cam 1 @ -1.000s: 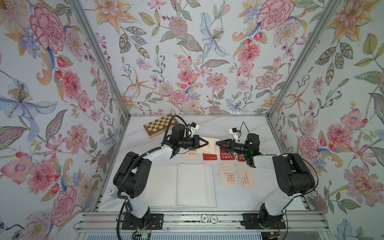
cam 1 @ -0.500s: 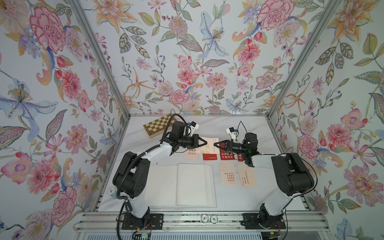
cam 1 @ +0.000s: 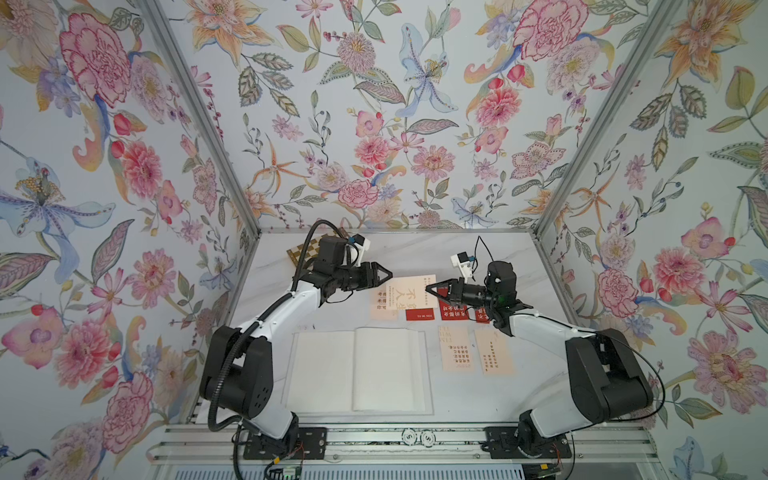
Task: Place the photos into the photo albums
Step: Pick up the photo at the center of the board, then insert the photo into the photo album.
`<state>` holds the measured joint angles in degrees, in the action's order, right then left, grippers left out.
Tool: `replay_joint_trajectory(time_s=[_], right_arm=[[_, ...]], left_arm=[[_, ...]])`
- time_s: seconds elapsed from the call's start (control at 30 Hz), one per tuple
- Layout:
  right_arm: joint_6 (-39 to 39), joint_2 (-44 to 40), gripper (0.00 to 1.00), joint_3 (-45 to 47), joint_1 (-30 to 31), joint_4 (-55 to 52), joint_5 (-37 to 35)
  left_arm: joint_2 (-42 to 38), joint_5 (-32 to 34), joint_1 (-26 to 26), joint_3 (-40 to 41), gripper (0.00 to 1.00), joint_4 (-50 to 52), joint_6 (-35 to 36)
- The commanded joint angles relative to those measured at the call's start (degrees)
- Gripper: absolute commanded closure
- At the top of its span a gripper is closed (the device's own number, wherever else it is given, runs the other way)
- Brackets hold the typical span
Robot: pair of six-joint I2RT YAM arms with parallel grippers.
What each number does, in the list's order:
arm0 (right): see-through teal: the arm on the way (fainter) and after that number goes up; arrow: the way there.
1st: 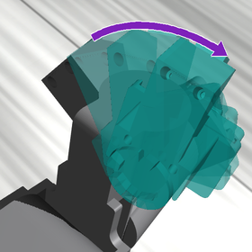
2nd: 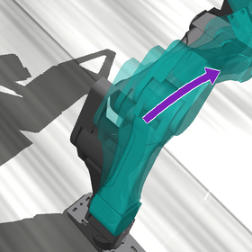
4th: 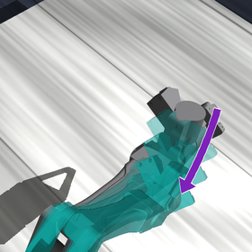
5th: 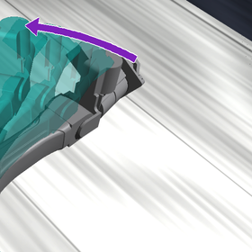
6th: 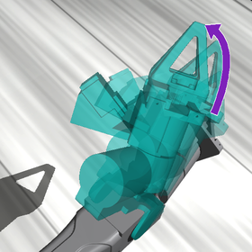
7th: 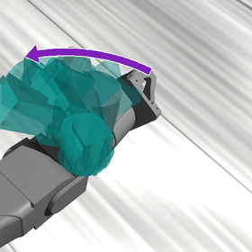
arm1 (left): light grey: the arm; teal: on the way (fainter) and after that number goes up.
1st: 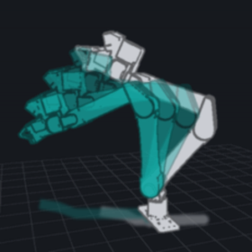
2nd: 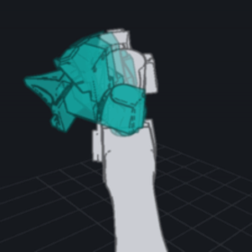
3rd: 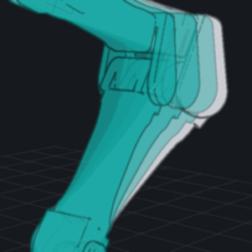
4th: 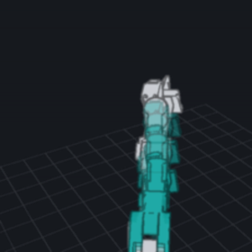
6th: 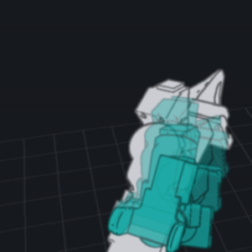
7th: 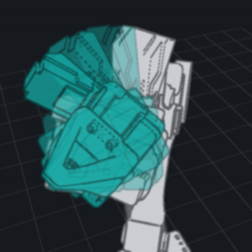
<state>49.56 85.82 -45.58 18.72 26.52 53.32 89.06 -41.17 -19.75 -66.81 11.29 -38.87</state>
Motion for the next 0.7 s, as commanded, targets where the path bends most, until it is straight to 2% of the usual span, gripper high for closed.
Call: replay_joint_trajectory(time_s=[0.0, 0.1, 0.33, 0.5, 0.67], right_arm=[[-7.0, -4.0, 1.00, -3.6, 3.1, -16.7, -9.2], [-5.5, -5.7, 1.00, -4.5, 6.1, -20.3, -14.1], [-3.5, -6.2, 1.00, -8.4, 17.3, -26.8, -25.8], [-0.7, -3.6, 1.00, -12.1, 25.4, -30.7, -33.6], [2.2, -0.1, 1.00, -14.9, 30.5, -32.2, -38.3]], left_arm=[[-3.9, 8.8, 1.3, 2.8, 0.41, 9.1, 5.4], [-6.2, 13.2, 1.9, 5.6, 0.42, 11.5, 6.7], [-11.0, 20.9, 2.8, 12.3, 0.43, 13.8, 5.6], [-15.6, 25.4, 5.1, 16.8, 0.43, 14.4, 4.8], [-18.2, 28.7, 8.3, 19.5, 0.39, 16.8, 4.4]])
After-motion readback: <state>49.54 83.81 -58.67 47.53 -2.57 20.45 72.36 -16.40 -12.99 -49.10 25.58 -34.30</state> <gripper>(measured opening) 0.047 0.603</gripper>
